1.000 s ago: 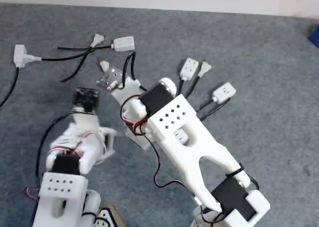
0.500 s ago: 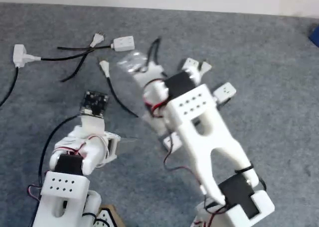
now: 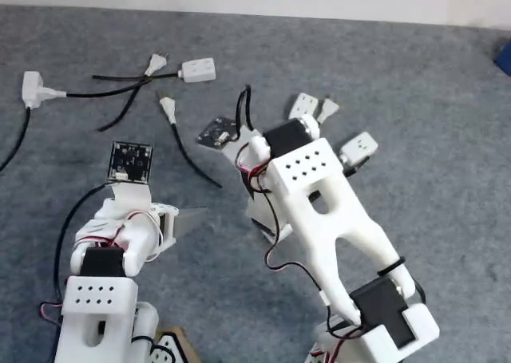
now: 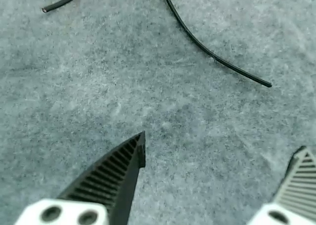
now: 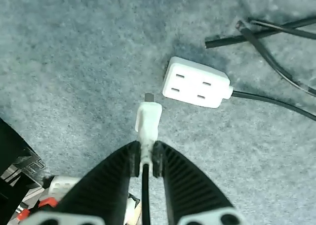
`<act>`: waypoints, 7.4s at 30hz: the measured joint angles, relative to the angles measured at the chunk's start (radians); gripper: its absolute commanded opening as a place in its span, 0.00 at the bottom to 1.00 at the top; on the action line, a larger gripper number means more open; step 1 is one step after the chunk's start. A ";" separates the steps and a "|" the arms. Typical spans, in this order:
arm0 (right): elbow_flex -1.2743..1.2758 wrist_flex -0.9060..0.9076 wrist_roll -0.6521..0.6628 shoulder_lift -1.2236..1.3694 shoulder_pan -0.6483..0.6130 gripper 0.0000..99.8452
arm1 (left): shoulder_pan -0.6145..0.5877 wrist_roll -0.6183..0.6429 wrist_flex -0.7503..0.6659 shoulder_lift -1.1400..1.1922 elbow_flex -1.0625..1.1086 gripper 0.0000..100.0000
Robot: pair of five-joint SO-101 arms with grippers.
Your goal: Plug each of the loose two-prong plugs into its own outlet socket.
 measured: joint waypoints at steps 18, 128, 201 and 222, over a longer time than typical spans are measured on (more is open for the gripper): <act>-0.265 0.000 0.029 0.244 0.026 0.01 | 0.000 -0.006 0.000 0.000 0.009 0.43; -0.233 -0.002 0.040 0.350 0.137 0.01 | 0.000 -0.006 0.000 0.000 0.009 0.44; 0.025 -0.279 0.048 0.493 0.069 0.01 | -0.009 -0.006 0.000 0.000 0.009 0.44; 0.083 -0.249 0.044 0.427 0.087 0.03 | -0.009 -0.006 0.000 0.000 0.009 0.44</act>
